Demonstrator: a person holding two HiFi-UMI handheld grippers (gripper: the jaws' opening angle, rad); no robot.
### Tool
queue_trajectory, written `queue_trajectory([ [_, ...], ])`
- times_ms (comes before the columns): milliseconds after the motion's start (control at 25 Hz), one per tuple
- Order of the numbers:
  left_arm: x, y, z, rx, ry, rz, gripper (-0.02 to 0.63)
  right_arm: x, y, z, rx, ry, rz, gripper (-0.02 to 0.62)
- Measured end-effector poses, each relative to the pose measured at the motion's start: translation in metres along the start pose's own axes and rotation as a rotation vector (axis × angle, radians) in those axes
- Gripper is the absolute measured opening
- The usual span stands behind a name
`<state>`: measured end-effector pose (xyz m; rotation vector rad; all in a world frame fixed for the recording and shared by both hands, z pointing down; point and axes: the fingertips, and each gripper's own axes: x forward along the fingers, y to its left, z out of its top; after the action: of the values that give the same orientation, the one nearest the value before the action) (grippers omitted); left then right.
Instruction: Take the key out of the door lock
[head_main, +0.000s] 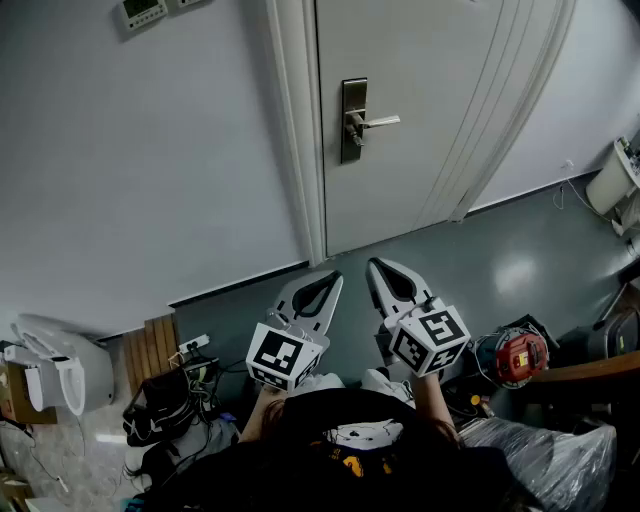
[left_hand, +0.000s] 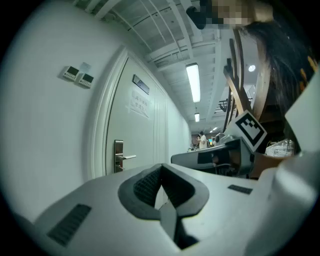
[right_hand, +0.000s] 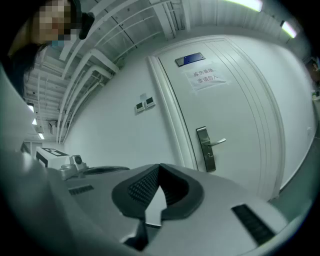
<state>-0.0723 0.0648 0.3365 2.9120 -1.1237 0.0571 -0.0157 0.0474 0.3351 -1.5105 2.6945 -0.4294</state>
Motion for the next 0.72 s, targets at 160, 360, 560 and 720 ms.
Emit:
queue_trajectory([
  [160,-0.008,0.007,-0.005,-0.001,-0.001,-0.006,0.005,0.006,0.013,-0.007,-0.002,-0.005,0.008,0.003],
  [360,-0.019,0.01,-0.012,-0.016,0.009,-0.018,0.006,0.006,0.025,-0.013,-0.026,-0.003,-0.004,0.003],
  [560,-0.02,0.011,-0.019,-0.028,0.02,-0.027,0.006,0.005,0.024,-0.014,-0.039,-0.002,-0.011,0.005],
  [720,-0.015,0.014,-0.019,-0.033,0.014,-0.028,0.006,0.008,0.019,-0.012,-0.038,-0.004,-0.013,0.005],
])
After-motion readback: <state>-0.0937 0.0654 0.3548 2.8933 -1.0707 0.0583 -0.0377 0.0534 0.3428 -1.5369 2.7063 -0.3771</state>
